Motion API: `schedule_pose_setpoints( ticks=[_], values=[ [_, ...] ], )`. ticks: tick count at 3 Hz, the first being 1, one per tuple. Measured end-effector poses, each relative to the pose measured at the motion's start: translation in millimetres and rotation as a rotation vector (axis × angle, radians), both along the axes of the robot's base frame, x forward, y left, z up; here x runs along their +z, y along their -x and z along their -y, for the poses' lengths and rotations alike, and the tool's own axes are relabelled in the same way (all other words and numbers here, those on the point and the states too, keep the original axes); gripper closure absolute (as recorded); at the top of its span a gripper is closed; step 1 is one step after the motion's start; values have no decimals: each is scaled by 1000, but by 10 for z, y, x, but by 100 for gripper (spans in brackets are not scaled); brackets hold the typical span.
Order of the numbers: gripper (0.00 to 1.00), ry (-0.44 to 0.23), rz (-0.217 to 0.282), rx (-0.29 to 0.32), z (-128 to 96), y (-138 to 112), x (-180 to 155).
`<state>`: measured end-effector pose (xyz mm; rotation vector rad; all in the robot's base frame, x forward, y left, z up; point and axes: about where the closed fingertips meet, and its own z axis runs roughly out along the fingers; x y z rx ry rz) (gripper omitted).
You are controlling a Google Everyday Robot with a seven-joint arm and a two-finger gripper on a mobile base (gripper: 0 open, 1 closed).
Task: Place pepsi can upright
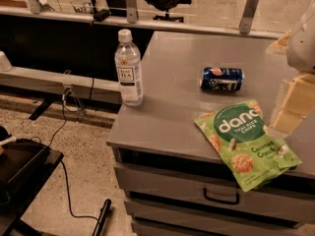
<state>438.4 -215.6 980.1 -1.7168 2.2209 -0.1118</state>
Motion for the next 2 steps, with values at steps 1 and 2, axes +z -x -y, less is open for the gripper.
schedule_pose_setpoints(
  ticks=[1, 2],
  values=[
    [0, 0, 0, 0, 0, 0, 1],
    [0, 8, 14, 27, -67, -108, 20]
  ],
)
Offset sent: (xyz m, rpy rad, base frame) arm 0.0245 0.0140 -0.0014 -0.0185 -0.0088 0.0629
